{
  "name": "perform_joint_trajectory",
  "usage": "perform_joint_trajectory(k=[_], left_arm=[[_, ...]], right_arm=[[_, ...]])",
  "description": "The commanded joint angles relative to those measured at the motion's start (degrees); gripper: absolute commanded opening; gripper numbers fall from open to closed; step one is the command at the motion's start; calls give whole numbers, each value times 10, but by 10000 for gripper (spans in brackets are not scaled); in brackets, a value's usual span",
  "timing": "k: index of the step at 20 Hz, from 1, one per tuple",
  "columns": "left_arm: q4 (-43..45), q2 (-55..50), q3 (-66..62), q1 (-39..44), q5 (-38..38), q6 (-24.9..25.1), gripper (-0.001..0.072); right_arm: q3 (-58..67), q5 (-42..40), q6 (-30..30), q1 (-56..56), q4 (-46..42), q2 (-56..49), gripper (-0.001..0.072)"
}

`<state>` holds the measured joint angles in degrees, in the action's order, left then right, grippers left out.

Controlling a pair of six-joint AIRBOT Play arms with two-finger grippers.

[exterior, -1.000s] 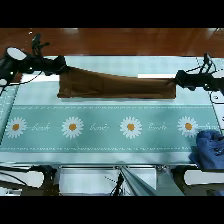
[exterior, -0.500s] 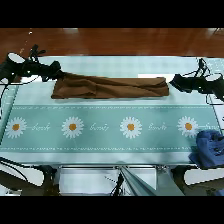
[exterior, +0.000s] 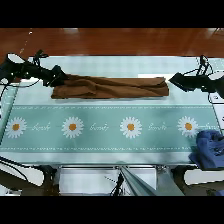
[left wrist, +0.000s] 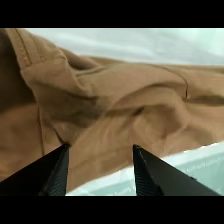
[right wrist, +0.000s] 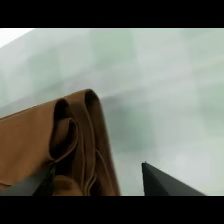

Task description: Fold the shirts.

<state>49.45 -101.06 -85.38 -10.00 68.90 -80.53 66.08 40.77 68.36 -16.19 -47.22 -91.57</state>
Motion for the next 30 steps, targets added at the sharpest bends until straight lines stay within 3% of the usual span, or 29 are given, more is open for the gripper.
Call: perform_joint_trajectory(k=[1, 3, 5, 9, 12, 13, 14, 15, 17, 18, 19, 20, 23, 27, 30], left_arm=[[0, 10, -1, -1, 51, 23, 473], [-1, 19, -1, -1, 53, 34, 473], [-2, 21, -1, -1, 52, 38, 473], [-2, 20, -1, -1, 51, 45, 472], [-2, 20, -1, 4, 51, 45, 471], [-2, 20, -1, 7, 51, 45, 469], [-3, 21, -1, 9, 51, 44, 469], [-3, 22, -4, 11, 51, 44, 469], [-18, 28, -12, 14, 48, 45, 436], [-39, 35, -15, 19, 42, 48, 300], [-71, 42, -15, 25, 32, 64, 108], [-112, 50, -15, 37, 18, 85, 31], [-213, 60, -15, 100, -31, 111, 30], [-219, 47, -13, 239, -132, 110, 30], [-220, 24, -13, 337, -165, 95, 30]], right_arm=[[0, 30, -14, -17, 81, -12, 618], [0, 85, -66, -42, 177, -34, 618], [0, 125, -80, -52, 218, -59, 617], [0, 118, -83, -19, 245, -104, 618], [0, 57, -75, 24, 281, -127, 592], [1, 32, -77, 33, 285, -125, 505], [7, 33, -92, 37, 286, -120, 124], [13, 45, -102, 36, 287, -110, 23], [22, 76, -122, 30, 285, -71, 22], [24, 87, -121, 26, 280, -42, 22], [24, 95, -119, 23, 268, -11, 22], [24, 103, -107, 24, 248, 22, 22], [24, 134, -48, 31, 155, 114, 22], [24, 184, 44, 54, 17, 219, 22], [24, 214, 89, 78, -39, 287, 22]])
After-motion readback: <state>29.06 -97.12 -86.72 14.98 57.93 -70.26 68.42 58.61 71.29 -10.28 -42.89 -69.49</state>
